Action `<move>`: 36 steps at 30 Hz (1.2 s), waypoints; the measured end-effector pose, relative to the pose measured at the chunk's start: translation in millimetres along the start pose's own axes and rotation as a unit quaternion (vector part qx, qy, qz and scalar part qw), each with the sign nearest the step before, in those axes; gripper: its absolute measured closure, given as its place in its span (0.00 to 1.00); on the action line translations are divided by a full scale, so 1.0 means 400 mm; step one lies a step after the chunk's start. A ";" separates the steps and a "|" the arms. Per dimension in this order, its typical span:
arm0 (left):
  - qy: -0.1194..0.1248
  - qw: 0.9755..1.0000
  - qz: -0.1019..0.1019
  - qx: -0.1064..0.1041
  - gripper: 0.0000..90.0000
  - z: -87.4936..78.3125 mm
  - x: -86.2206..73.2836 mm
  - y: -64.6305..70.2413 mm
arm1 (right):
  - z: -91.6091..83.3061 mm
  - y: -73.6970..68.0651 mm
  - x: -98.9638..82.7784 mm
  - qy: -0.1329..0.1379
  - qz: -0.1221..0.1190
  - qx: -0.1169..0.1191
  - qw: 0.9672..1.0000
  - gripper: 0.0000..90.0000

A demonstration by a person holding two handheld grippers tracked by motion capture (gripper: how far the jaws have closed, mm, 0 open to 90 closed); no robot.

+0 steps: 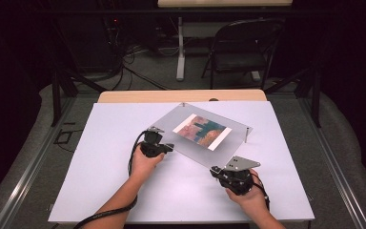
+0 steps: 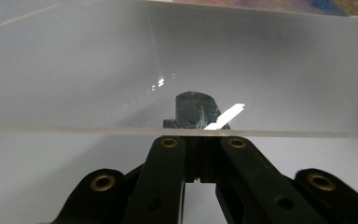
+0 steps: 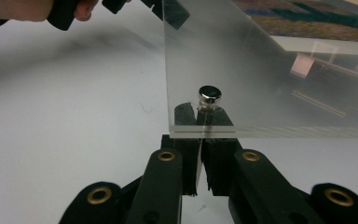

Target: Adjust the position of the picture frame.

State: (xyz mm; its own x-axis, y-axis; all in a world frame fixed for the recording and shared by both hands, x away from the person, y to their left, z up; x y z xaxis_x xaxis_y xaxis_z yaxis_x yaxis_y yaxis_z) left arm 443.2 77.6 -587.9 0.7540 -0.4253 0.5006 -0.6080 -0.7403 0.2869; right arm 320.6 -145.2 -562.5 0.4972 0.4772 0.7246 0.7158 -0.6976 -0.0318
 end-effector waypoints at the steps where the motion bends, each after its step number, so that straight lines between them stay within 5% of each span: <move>1: 0.000 1.000 0.000 0.000 1.00 0.000 0.000 0.000 | 0.006 -0.003 0.003 0.002 0.001 0.000 1.000 0.95; 9: 0.000 1.000 -0.024 0.016 1.00 0.014 0.014 -0.056 | 0.052 -0.047 0.025 -0.007 0.004 0.009 1.000 0.95; 15: 0.013 0.999 -0.040 0.016 0.98 0.000 -0.033 -0.074 | 0.101 -0.100 0.045 -0.023 -0.020 0.032 0.999 0.95; 21: 0.027 0.999 -0.037 0.028 0.97 -0.063 -0.090 -0.077 | 0.154 -0.154 0.072 -0.032 -0.034 0.042 0.998 0.95; 26: 0.046 0.998 -0.024 0.022 0.94 -0.125 -0.134 -0.054 | 0.177 -0.170 0.076 -0.029 -0.033 0.046 0.998 0.95; 31: 0.057 0.998 -0.016 0.012 0.85 -0.134 -0.163 -0.022 | 0.178 -0.165 0.066 -0.030 -0.027 0.055 0.998 0.94; 36: 0.061 0.998 0.015 0.002 0.73 -0.140 -0.195 0.035 | 0.152 -0.146 0.042 -0.039 -0.031 0.054 0.997 0.79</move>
State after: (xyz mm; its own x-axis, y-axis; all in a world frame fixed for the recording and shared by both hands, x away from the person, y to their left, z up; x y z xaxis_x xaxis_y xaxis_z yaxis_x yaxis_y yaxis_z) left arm 362.1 129.4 -577.3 0.6990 -0.3815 0.6049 -0.6290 -0.7304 0.2662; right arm 316.9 -64.1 -590.3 0.4838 0.5607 0.6720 0.7928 -0.6060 -0.0652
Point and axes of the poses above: each handheld gripper's, and its own axes: z roughly forward along the jaws, x roughly out of its top, y roughly to its right, the point moved 6 cm from there along z, roughly forward along the jaws, and after that the axes turned 11 degrees about -y, right-handed, at the moved point
